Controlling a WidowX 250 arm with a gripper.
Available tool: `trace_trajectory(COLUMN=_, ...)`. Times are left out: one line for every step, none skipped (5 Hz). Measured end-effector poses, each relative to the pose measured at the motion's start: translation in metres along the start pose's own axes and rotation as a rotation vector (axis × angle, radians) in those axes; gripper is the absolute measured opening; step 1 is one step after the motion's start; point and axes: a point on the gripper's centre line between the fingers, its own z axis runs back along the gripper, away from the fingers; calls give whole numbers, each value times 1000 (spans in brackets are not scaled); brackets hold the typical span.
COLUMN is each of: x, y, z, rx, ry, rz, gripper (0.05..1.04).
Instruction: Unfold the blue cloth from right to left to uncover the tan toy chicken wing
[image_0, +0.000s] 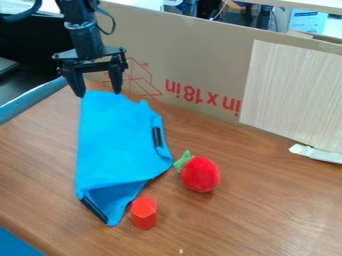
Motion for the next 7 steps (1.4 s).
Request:
trace_trajectory(x=-5, y=2, z=-14, rx=7, ry=38, rz=10, gripper=1000)
trace_trajectory(x=-17, y=-12, z=-25, rx=25, ry=52, rz=-8, gripper=1000)
trace_trajectory(x=-23, y=-29, z=-28, rx=76, ry=47, rz=-29, gripper=1000)
trace_trajectory(x=-29, y=-44, z=-51, rx=146, ry=49, rz=-31, gripper=1000)
trace_trajectory(x=-33, y=-53, z=-67, rx=173, ry=64, rz=-15, gripper=1000)
trace_trajectory(x=-28, y=-62, z=-70, rx=166, ry=53, rz=15, gripper=1000)
trace_trajectory(x=-31, y=-66, z=-72, rx=166, ry=65, rz=27, gripper=1000)
